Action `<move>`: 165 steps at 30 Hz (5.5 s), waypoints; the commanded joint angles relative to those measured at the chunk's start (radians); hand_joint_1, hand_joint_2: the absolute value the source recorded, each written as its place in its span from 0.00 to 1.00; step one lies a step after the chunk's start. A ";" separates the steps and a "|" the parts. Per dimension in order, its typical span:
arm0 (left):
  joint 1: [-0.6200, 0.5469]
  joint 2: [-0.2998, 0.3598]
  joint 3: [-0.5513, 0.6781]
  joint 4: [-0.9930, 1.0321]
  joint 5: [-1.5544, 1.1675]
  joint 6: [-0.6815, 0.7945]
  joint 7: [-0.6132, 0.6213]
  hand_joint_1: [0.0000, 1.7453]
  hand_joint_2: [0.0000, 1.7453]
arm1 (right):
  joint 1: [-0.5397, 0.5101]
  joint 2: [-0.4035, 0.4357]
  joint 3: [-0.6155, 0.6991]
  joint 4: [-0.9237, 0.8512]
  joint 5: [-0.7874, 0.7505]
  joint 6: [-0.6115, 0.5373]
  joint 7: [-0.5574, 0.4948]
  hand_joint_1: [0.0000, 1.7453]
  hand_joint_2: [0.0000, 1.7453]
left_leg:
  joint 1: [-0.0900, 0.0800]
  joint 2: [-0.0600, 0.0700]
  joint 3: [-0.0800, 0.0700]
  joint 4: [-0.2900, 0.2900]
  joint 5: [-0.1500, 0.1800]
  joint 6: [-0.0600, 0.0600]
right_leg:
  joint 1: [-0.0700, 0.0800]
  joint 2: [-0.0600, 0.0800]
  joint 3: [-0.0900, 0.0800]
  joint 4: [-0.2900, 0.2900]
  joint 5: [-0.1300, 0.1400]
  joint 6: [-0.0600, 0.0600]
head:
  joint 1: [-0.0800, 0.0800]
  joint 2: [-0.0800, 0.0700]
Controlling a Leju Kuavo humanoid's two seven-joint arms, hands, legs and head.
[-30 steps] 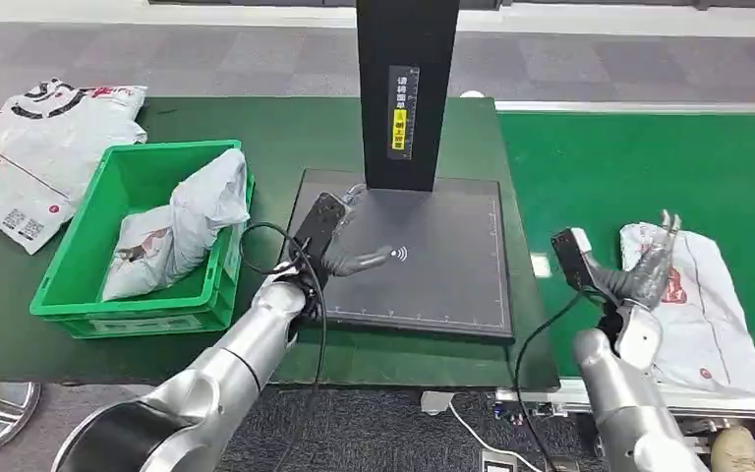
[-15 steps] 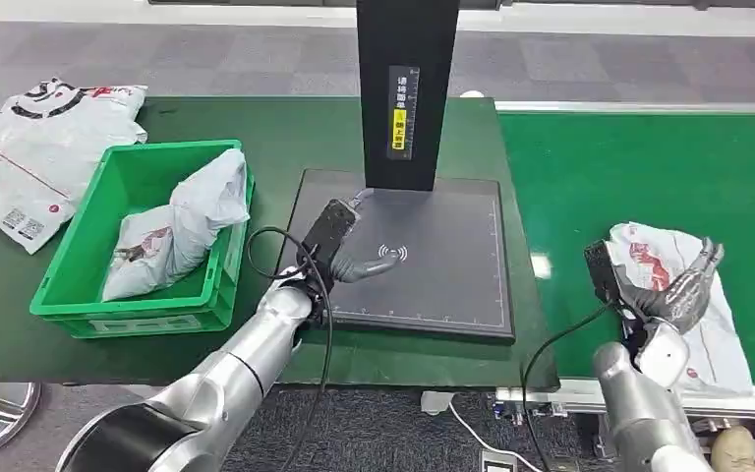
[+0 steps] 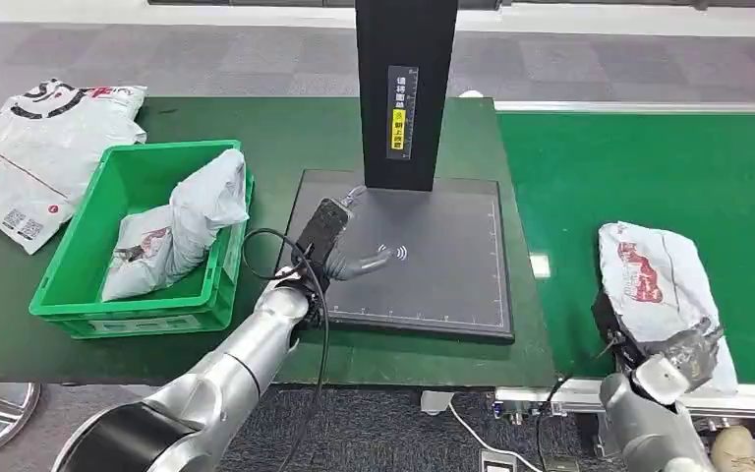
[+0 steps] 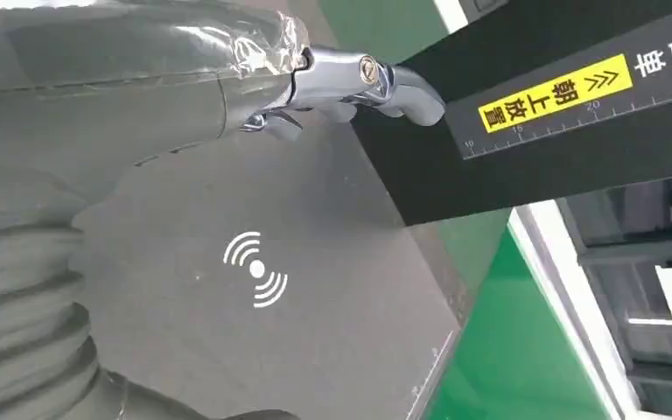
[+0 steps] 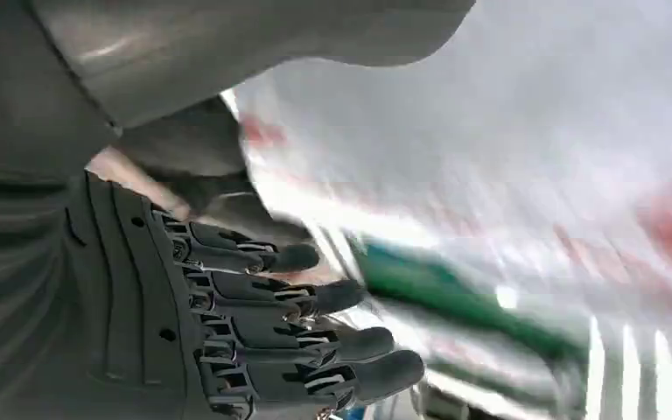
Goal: Moved the parcel from conveyor to table for the left to box.
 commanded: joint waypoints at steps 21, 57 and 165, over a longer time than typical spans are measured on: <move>-0.009 0.069 -0.109 -0.005 0.066 0.007 0.023 0.00 1.00 | -0.024 0.014 0.140 0.100 -0.051 0.529 -0.087 1.00 1.00 | 0.004 0.001 0.016 -0.002 -0.001 0.001 | 0.004 0.002 0.019 -0.009 0.001 0.002 | 0.000 0.000; -0.035 0.114 -0.053 -0.012 0.037 0.232 -0.003 0.00 1.00 | 0.068 0.181 0.579 -0.661 -0.361 -0.306 -0.475 1.00 1.00 | 0.003 0.010 0.007 0.000 -0.003 0.000 | 0.003 0.011 0.006 -0.002 0.001 0.000 | 0.000 0.000; -0.052 0.103 -0.608 0.093 -0.821 0.199 0.478 1.00 1.00 | -0.157 0.232 0.581 -0.291 -1.042 -0.308 -0.917 0.00 1.00 | 0.003 0.000 0.016 -0.001 0.002 0.001 | 0.002 -0.002 0.019 -0.002 0.000 0.001 | 0.000 0.000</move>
